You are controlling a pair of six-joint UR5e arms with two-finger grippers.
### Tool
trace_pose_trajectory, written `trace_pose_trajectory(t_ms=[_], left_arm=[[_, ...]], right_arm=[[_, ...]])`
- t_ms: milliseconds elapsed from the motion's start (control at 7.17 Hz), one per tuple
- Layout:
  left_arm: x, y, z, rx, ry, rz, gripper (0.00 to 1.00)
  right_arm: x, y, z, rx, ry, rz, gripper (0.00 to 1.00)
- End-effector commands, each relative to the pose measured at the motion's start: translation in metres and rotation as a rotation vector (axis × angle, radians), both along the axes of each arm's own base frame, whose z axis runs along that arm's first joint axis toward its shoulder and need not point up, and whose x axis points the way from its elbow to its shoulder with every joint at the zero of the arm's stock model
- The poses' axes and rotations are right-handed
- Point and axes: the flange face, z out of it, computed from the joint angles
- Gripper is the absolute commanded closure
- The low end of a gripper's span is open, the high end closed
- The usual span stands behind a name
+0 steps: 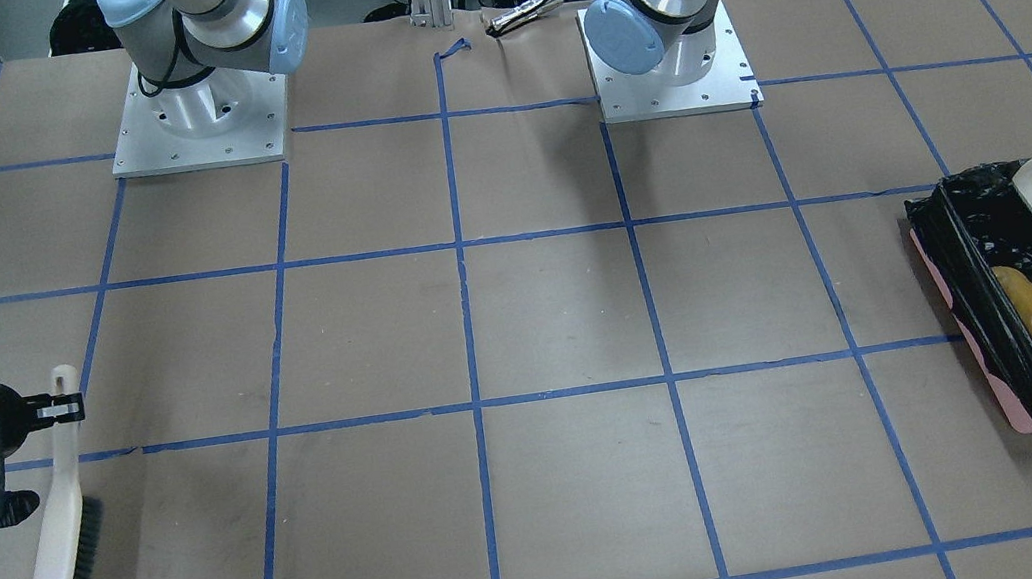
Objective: Sweep and dump trash into bin
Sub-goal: 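Tip the dustpan over the black crate with the left gripper while the right lowers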
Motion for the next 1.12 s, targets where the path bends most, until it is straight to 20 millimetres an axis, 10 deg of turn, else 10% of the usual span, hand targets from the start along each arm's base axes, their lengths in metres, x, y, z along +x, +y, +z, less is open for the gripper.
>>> trace_pose_trajectory(t_ms=[0,976], left_arm=[[-0.008,-0.006,0.01,0.022,-0.096,0.012,1.0],[-0.058,-0.037,0.078,0.061,-0.346,0.014,1.0]], right_arm=[[0.0,0.0,0.0,-0.001,-0.003,0.001,0.38],[-0.001,-0.002,0.004,-0.009,0.001,0.002,0.35]])
